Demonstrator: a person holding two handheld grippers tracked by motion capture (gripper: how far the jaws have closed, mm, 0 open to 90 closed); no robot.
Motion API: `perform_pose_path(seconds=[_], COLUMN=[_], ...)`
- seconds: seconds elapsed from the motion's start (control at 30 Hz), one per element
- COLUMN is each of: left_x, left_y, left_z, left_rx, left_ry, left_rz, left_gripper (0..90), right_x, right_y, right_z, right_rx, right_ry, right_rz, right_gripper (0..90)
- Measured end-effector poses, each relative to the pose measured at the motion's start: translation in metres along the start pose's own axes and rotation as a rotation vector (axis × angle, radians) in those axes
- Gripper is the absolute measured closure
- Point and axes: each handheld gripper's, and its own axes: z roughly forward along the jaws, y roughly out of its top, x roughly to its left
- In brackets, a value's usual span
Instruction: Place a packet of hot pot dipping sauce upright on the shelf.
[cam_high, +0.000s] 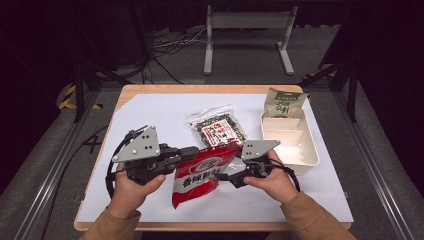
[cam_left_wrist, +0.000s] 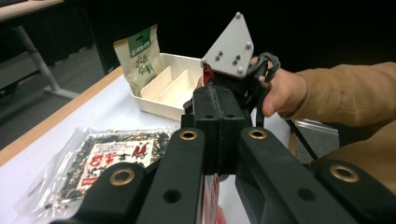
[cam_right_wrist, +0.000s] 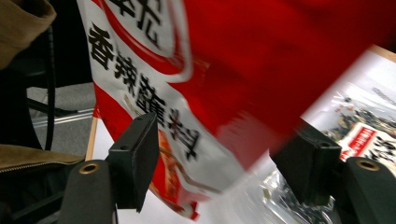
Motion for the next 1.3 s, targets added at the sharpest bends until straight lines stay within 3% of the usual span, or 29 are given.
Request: perform_pose_path(seconds=[0.27, 0.53, 0.7, 0.77, 0.83, 0.9, 1.03, 1.17, 1.3], left_x=[0.003, 0.002, 0.006, 0.007, 0.005, 0.004, 0.004, 0.007, 0.01], left_y=[0.002, 0.002, -0.002, -0.003, -0.003, -0.003, -0.003, -0.005, -0.006], left_z=[0.01, 0.009, 0.007, 0.007, 0.009, 0.01, 0.009, 0.007, 0.007], left_rx=[-0.02, -0.039, -0.046, -0.048, -0.041, -0.039, -0.036, -0.042, -0.037], left_ry=[-0.024, -0.037, -0.025, -0.025, -0.025, -0.029, -0.024, -0.021, -0.019], left_rz=[-0.002, 0.016, -0.009, -0.008, 0.0, 0.001, 0.006, -0.017, -0.021], left_gripper=[89.9, 89.9, 89.9, 89.9, 89.9, 89.9, 89.9, 89.8, 89.5], right_x=[0.0, -0.002, 0.003, 0.005, 0.007, 0.007, 0.011, 0.015, 0.015], right_y=[-0.005, -0.009, -0.009, -0.009, -0.008, -0.007, -0.006, -0.003, 0.001], right_z=[0.004, 0.008, 0.007, 0.007, 0.008, 0.008, 0.009, 0.006, 0.001], right_rx=[-0.023, -0.052, -0.025, -0.021, -0.011, -0.01, 0.022, 0.038, 0.063], right_ry=[0.022, 0.066, 0.096, 0.114, 0.154, 0.166, 0.213, 0.231, 0.215], right_rz=[0.011, 0.021, 0.006, -0.006, 0.009, 0.011, -0.016, -0.034, -0.034], right_gripper=[35.2, 36.0, 51.8, 55.1, 64.6, 66.8, 86.2, 88.5, 88.7])
